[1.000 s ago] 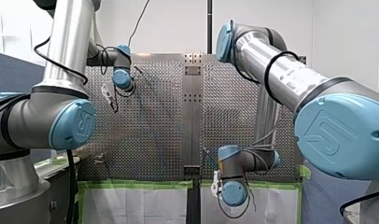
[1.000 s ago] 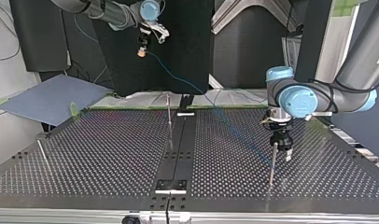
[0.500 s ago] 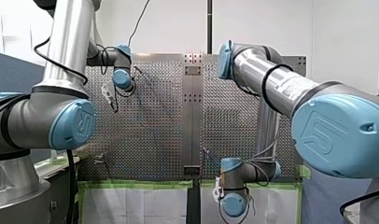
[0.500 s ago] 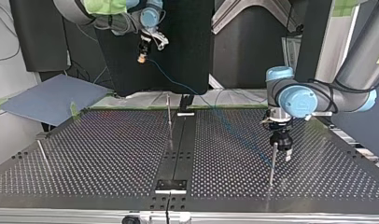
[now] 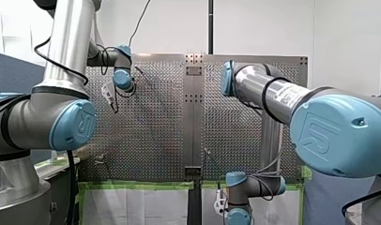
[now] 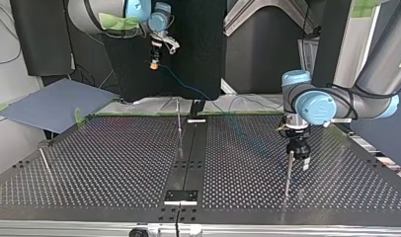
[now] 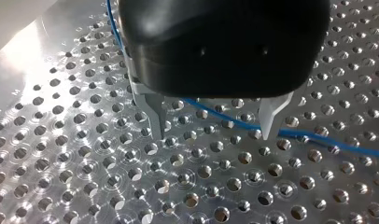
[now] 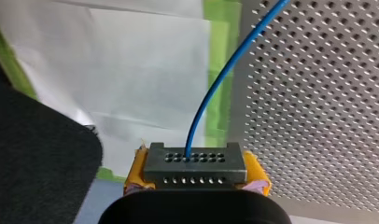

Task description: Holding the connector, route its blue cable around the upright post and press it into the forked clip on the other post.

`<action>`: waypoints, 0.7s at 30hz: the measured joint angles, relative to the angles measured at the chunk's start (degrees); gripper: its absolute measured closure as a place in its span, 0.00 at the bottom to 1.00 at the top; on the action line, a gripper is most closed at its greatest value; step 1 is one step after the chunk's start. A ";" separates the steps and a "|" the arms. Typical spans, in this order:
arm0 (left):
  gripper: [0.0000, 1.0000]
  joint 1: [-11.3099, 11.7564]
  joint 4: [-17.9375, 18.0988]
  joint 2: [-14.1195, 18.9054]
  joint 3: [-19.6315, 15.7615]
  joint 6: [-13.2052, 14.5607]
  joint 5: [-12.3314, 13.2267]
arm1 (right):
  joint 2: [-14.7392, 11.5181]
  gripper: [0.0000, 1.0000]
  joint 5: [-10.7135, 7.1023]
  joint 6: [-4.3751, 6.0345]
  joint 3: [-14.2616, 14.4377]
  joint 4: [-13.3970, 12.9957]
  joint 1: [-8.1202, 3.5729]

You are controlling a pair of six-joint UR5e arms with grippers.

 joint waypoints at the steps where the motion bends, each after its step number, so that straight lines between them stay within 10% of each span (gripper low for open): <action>1: 0.00 0.00 -0.02 0.00 0.00 0.00 0.00 | 0.51 1.00 -0.14 -0.02 -0.10 -0.02 -0.01; 11: 0.00 0.02 -0.14 0.00 0.00 0.01 -0.06 | 4.02 1.00 -0.08 -0.10 -1.33 -0.07 -0.17; 21: 0.00 0.01 -0.23 0.00 0.00 0.15 -0.92 | 0.11 1.00 0.50 -0.27 -1.36 2.90 -0.06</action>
